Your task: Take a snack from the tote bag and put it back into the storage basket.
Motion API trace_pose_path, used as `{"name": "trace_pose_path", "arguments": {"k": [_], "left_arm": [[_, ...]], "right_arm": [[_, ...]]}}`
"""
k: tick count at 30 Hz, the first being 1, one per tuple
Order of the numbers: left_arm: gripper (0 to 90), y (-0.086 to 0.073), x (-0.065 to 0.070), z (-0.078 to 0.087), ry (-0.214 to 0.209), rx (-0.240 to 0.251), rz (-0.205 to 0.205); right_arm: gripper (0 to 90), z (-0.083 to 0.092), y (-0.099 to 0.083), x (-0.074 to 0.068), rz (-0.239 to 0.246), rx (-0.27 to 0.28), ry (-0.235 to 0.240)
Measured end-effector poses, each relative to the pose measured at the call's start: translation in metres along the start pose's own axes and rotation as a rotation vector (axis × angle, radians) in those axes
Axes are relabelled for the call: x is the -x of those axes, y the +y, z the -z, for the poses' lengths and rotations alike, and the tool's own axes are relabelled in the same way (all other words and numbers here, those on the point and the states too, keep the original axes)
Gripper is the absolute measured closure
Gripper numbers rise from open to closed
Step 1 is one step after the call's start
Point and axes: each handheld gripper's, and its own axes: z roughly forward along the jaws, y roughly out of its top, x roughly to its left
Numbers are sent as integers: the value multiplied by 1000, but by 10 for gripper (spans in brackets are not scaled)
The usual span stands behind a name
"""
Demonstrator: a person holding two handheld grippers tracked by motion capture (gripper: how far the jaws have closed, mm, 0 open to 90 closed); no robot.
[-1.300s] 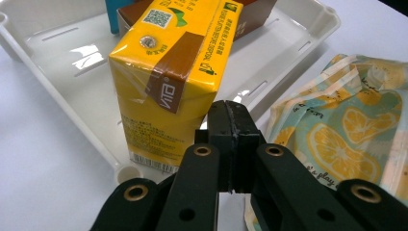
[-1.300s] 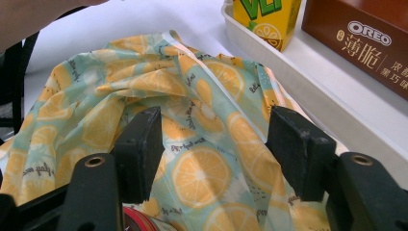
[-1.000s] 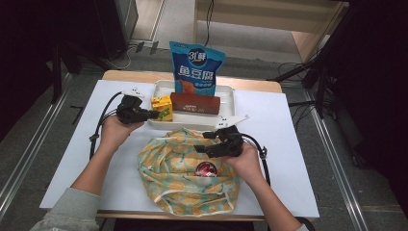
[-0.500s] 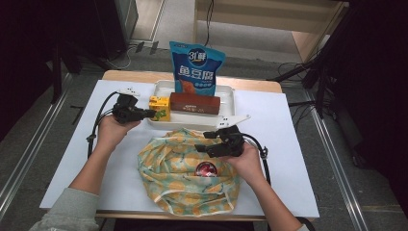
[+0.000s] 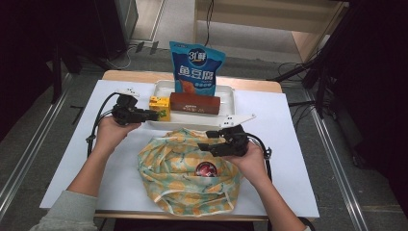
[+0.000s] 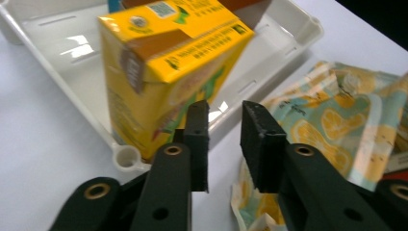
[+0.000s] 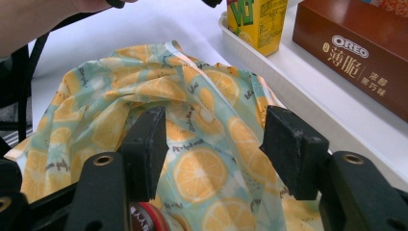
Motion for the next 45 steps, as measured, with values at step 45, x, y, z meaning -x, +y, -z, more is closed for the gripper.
{"name": "trace_pose_path", "arguments": {"k": [45], "left_arm": [[458,-14,21,13,-74,-11,-31]], "right_arm": [[590,15,-21,-23,38,-35,76]]}}
